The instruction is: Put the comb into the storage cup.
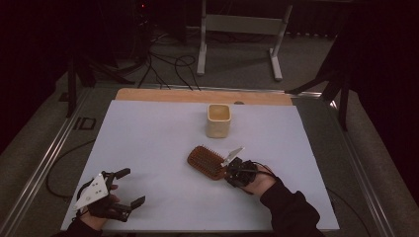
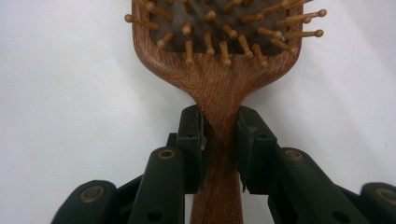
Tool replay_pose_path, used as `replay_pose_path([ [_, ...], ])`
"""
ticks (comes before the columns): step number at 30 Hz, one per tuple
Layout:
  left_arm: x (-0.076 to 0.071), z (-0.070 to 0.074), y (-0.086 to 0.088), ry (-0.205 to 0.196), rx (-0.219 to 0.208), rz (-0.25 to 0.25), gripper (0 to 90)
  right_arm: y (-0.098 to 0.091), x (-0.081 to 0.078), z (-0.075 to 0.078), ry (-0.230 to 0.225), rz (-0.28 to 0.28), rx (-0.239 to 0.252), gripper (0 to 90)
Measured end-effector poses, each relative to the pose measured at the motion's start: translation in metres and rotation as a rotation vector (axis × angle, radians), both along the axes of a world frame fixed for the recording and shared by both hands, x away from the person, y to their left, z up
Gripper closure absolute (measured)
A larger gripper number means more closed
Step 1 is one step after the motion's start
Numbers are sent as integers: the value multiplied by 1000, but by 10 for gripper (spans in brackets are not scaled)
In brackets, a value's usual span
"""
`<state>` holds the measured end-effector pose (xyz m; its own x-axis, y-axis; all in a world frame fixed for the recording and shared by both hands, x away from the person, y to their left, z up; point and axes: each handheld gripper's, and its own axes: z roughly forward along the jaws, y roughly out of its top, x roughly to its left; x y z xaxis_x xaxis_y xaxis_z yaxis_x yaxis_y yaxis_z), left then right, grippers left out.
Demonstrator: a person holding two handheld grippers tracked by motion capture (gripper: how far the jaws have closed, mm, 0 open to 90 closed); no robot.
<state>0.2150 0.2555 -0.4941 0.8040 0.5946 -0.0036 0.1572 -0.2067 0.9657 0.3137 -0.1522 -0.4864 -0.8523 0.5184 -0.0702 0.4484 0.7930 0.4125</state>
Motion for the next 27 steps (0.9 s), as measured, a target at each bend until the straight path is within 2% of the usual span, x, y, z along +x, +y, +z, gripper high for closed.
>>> replay_pose_path([
  [1, 0, 0, 0, 0, 0, 0, 1, 0, 0, 0, 0, 0, 0, 731],
  [2, 0, 0, 0, -1, -2, 1, 1, -1, -4, 2, -11, -3, 37, 731],
  [3, 0, 0, 0, -1, -2, 1, 1, -1, -4, 2, -11, -3, 37, 731],
  [4, 0, 0, 0, 0, -2, 2, 1, -3, -7, 4, -32, -15, 71, 731],
  [5, 0, 0, 0, 0, -2, 2, 1, -3, -7, 4, -32, -15, 71, 731],
  [6, 0, 0, 0, 0, 1, 1, 1, -5, -10, 7, -63, -28, 94, 732],
  [7, 0, 0, 0, 0, 1, 1, 1, -5, -10, 7, -63, -28, 94, 732],
  [8, 0, 0, 0, 1, 0, 0, 1, -9, -13, 9, -85, -31, 135, 732],
  [10, 0, 0, 0, 1, -1, 2, 1, -11, -16, 10, -98, -41, 168, 731],
  [11, 0, 0, 0, 1, -1, 2, 1, -11, -16, 10, -98, -41, 168, 731],
  [12, 0, 0, 0, 1, -2, 2, 1, -13, -18, 11, -88, -37, 196, 731],
  [13, 0, 0, 0, 1, 0, 2, 1, -14, -20, 10, -83, -34, 203, 731],
  [17, 0, -1, -1, 3, -1, 2, 1, -17, -25, 8, -104, -54, 228, 731],
  [18, 0, 0, -1, 3, -1, 3, 1, -21, -27, 7, -121, -75, 264, 731],
  [19, 0, 0, -1, 3, -1, 3, 1, -21, -27, 7, -121, -75, 264, 731],
  [20, 1, -1, -1, 5, -4, 5, 1, -24, -30, 7, -141, -84, 294, 731],
  [23, 1, -1, -1, 6, -2, 5, 1, -26, -32, 8, -142, -71, 301, 731],
  [25, 1, -1, -2, 7, -2, 3, 1, -26, -35, 7, -157, -73, 294, 731],
  [27, 1, -1, -2, 6, -1, 3, 1, -28, -39, 6, -193, -97, 307, 730],
])
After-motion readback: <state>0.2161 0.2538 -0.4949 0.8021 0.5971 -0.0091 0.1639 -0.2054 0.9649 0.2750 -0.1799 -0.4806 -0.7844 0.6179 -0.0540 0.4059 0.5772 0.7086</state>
